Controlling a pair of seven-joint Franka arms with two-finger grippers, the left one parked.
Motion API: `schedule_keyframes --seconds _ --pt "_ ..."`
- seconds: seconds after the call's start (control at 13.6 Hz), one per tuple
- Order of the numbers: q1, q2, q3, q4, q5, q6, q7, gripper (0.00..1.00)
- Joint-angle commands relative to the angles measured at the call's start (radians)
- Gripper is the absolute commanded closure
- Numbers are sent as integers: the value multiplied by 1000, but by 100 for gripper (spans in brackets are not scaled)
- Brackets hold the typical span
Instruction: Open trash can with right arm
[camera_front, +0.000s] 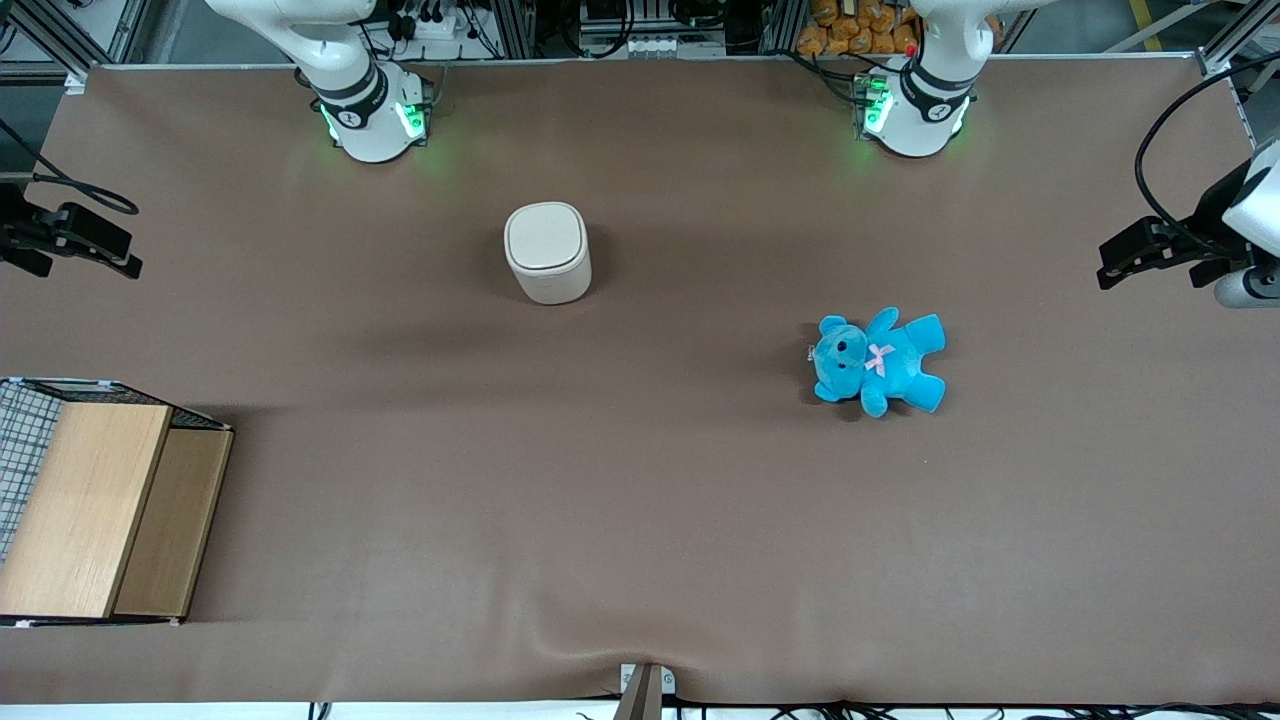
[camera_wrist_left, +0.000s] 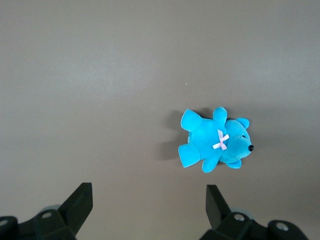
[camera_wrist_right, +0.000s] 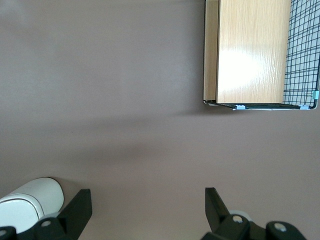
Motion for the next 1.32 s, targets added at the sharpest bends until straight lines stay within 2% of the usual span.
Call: schedule_keyframes --seconds 0.0,0.22,0.44,0.81,1.25 --pt "-12 5 3 14 18 -12 -8 0" --pt "-12 7 3 20 4 -6 -28 0" --pt "-17 19 2 14 2 13 -120 0" --pt "-20 13 -5 12 2 -47 -80 0" --pt "29 36 2 9 5 -53 -77 0"
